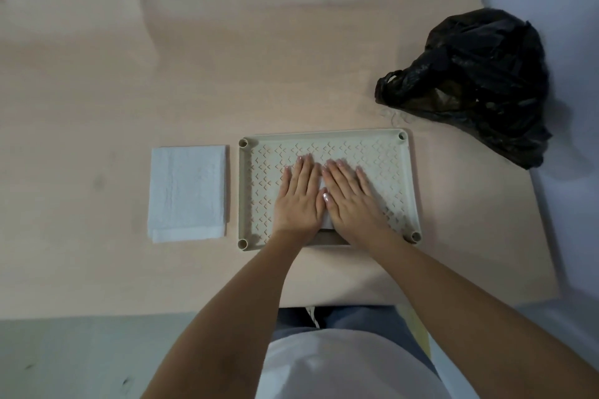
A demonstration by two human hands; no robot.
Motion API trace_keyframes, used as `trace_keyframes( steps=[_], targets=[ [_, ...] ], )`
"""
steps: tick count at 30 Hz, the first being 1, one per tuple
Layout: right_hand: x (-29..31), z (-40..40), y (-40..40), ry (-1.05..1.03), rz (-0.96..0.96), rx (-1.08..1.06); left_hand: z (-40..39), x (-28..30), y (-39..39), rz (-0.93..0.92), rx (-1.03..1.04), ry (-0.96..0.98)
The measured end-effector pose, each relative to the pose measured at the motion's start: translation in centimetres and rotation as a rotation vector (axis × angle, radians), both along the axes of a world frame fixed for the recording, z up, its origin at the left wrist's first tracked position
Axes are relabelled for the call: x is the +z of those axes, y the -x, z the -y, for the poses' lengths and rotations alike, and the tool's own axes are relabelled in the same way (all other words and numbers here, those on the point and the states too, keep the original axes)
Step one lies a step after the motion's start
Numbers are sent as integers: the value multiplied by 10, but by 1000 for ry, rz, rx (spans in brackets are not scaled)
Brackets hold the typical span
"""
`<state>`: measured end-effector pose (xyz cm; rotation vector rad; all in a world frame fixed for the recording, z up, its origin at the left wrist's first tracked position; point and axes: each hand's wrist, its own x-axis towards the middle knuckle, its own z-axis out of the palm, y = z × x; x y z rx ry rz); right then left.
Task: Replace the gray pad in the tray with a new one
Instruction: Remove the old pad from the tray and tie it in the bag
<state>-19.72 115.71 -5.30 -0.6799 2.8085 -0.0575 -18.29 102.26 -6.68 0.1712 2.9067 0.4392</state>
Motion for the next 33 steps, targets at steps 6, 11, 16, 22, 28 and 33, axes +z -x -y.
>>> trace_keyframes(
  steps=[6,11,16,22,28,33],
  targets=[
    [1,-2,6,66,116,-19,14,20,2,16,163,-332],
    [22,-10,-14,477,44,-348,35,34,-14,81,314,-411],
    [22,-9,-32,303,42,-472,31,35,-12,318,530,-486],
    [31,-1,-26,419,36,-738,17,40,-3,478,679,-610],
    [26,-1,-16,497,286,-834,11,43,-2,515,764,-841],
    [20,-9,-14,689,438,-862,8,49,1,411,651,-910]
  ],
)
